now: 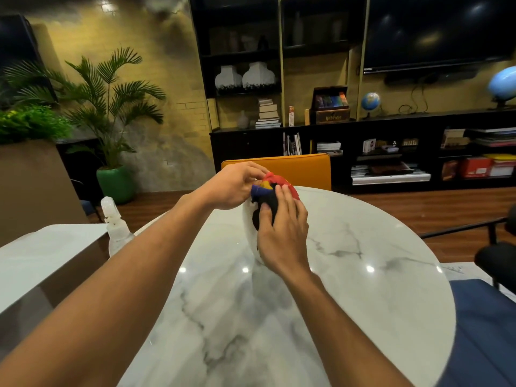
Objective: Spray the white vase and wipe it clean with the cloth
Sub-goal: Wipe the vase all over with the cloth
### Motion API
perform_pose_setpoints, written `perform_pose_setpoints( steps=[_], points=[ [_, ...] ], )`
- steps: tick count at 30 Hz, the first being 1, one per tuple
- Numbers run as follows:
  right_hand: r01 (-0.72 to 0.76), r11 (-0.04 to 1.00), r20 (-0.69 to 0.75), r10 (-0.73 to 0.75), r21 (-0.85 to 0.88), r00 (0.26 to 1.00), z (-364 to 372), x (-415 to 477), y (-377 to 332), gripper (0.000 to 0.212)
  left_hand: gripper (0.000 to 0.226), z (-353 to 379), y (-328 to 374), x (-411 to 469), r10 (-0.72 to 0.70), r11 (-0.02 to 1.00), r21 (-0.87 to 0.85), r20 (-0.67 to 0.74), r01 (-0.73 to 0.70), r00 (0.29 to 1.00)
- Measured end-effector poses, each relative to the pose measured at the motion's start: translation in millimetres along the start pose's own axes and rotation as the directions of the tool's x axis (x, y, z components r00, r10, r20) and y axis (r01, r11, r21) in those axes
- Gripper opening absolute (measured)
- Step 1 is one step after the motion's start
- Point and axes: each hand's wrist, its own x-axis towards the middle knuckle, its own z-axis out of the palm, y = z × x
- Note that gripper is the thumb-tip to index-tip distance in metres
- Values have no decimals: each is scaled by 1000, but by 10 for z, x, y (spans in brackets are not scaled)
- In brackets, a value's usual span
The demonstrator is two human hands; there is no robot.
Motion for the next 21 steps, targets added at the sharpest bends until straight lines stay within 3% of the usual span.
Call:
perform_pose_setpoints(
  steps=[6, 12, 21],
  points=[
    [32, 997, 11, -33, 68, 999, -126, 117, 28, 48, 33, 8, 5, -5, -22, 1000, 21, -3, 22, 1000],
    [-40, 991, 53, 34, 125, 998, -101, -215, 95, 55, 25, 19, 32, -7, -24, 998, -58, -9, 23, 1000],
    [-395, 887, 151, 368, 239, 918, 65, -479, 176, 58, 28, 22, 67, -30, -66, 994, -83, -12, 65, 998]
  ],
)
